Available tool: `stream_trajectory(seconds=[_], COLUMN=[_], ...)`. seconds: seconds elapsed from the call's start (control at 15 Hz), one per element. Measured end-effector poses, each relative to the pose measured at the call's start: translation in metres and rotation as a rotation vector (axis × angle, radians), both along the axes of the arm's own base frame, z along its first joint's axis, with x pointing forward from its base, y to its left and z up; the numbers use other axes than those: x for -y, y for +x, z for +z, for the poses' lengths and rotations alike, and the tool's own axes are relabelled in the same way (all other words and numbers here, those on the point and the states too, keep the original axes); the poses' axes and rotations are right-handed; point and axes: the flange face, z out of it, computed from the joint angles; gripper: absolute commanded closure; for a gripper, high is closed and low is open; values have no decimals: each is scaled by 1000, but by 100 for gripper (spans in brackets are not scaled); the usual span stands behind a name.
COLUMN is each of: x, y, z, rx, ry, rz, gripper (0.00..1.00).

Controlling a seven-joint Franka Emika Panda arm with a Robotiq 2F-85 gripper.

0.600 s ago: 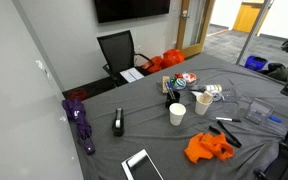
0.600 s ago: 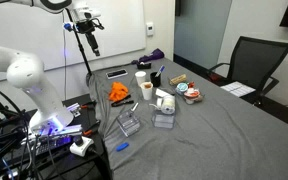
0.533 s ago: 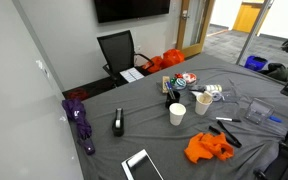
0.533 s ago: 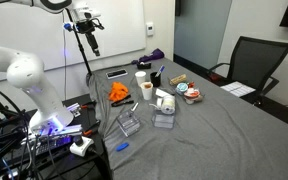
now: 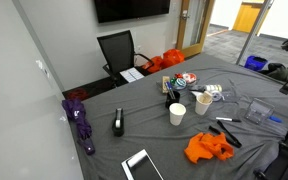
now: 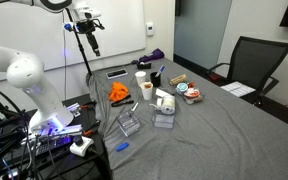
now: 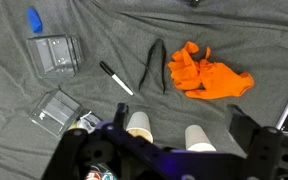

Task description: Move the tray forward

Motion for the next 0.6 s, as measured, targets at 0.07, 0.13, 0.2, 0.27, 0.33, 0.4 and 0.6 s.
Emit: stream_trajectory(seconds=[0.07, 0.13, 0.2, 0.27, 0.33, 0.4, 0.6], x=[5, 12, 21, 32, 43, 54, 86], y=[3, 7, 13, 21, 29, 38, 67], z=[0, 1, 0, -1, -3, -6, -15], rx=[8, 20, 33, 45, 55, 62, 71], ry=[17, 36, 55, 73, 91, 105, 132], rz=[-15, -37, -63, -95, -128, -163, -276], gripper=[0, 0, 0, 0, 0, 0, 0])
